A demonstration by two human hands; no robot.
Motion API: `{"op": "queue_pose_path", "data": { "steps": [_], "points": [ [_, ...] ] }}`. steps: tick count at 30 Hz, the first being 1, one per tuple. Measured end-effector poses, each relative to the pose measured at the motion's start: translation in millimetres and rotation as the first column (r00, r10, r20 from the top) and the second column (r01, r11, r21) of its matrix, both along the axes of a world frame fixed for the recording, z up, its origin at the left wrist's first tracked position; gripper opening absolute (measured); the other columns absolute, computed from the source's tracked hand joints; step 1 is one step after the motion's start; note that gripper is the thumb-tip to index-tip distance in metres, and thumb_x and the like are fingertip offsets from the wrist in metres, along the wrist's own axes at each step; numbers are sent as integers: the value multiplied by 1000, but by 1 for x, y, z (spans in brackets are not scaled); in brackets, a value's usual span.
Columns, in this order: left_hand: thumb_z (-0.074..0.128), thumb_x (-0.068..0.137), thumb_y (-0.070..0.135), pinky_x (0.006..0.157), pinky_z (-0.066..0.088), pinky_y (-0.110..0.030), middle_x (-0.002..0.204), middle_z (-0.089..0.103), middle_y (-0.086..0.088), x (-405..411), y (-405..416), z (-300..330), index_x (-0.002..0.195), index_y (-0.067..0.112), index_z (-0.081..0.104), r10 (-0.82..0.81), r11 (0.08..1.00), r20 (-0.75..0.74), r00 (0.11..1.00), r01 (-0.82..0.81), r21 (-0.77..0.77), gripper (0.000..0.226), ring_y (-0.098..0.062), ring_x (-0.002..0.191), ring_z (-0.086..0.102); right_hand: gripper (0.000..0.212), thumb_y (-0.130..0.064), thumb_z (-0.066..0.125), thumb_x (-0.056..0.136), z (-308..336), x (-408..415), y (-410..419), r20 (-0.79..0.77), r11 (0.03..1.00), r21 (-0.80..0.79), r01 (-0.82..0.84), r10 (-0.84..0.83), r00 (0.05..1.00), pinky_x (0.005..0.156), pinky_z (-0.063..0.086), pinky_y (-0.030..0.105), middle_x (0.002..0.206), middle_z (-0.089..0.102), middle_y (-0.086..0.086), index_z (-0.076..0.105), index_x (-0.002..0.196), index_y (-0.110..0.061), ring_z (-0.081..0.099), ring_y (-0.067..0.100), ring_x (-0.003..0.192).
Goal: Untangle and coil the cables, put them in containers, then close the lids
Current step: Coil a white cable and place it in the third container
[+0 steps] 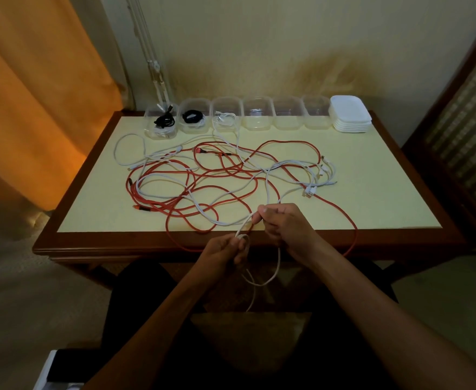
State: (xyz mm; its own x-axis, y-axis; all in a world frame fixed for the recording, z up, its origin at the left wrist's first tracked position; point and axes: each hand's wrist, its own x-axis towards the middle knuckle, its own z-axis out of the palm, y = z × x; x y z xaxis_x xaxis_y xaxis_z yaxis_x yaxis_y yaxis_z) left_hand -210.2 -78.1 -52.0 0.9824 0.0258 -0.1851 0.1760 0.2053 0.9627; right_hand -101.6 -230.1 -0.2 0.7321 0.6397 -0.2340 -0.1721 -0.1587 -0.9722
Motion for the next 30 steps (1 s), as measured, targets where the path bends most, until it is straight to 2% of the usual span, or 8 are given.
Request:
{"op": "queue_pose_path", "data": {
  "steps": [5, 10, 12, 14, 16, 18, 22, 30],
  "points": [
    [33, 96, 13, 45, 24, -24, 53, 33, 1, -2, -6, 19, 68, 13, 52, 108, 974, -82, 991, -122, -193, 34, -12, 45, 27, 26, -18, 51, 101, -33, -2, -1, 300, 979, -170, 108, -53, 952, 63, 43, 18, 71, 63, -8, 72, 85, -13, 56, -3, 60],
    [28, 100, 48, 62, 32, -29, 64, 34, -1, 6, 0, 31, 85, 11, 52, 247, 809, -137, 959, -282, -515, 47, -14, 57, 33, 24, -16, 48, 104, -70, -46, -9, 375, 928, -347, -132, 267, 888, 60, 37, 11, 69, 59, -17, 71, 107, -10, 56, -7, 62],
    [25, 99, 55, 72, 35, -32, 69, 41, -2, 8, 9, 28, 99, 10, 52, 294, 776, -171, 940, -339, -532, 53, -15, 64, 40, 24, -17, 50, 102, -70, -62, -10, 313, 833, -441, -334, 492, 813, 61, 40, 11, 75, 59, -16, 66, 121, -13, 56, -8, 64],
    [29, 99, 52, 75, 37, -32, 74, 47, -4, 6, 17, 23, 106, 8, 53, 338, 880, -138, 931, -364, -304, 51, -16, 68, 46, 27, -17, 55, 100, -55, -68, -11, 203, 786, -394, -477, 580, 789, 72, 48, 12, 95, 65, -11, 63, 125, -12, 61, -7, 81],
    [32, 102, 43, 72, 42, -31, 80, 52, -5, 10, 18, 7, 106, 7, 54, 330, 938, -87, 940, -316, 146, 41, -17, 72, 50, 22, -17, 57, 99, -29, -64, -14, 131, 846, -251, -471, 512, 849, 76, 51, 15, 101, 67, -6, 66, 117, -10, 64, 0, 89],
    [36, 102, 29, 66, 44, -30, 81, 52, -5, 12, 13, -1, 95, 6, 54, 267, 928, -173, 948, -204, 313, 30, -16, 69, 52, 19, -18, 56, 98, -3, -54, -15, 93, 930, -74, -361, 367, 926, 66, 49, 16, 87, 69, -2, 70, 105, -7, 65, 8, 76],
    [30, 105, 35, 59, 42, -23, 70, 52, 0, 7, 3, -5, 89, 14, 61, 71, 936, -234, 970, 16, 351, 40, -9, 59, 49, 26, -17, 51, 101, 13, -24, -13, -40, 993, 92, -68, 72, 997, 45, 30, 21, 57, 44, 3, 69, 93, -2, 35, 12, 46],
    [41, 94, 39, 48, 30, -22, 57, 38, 1, -13, 4, 14, 65, 19, 54, -78, 995, -30, 997, 76, -70, 38, -13, 48, 32, 30, -24, 53, 101, -3, -9, -9, 35, 995, -34, 92, -91, 995, 45, 26, 26, 54, 38, 3, 73, 85, -10, 30, 12, 45]
  ]
}}
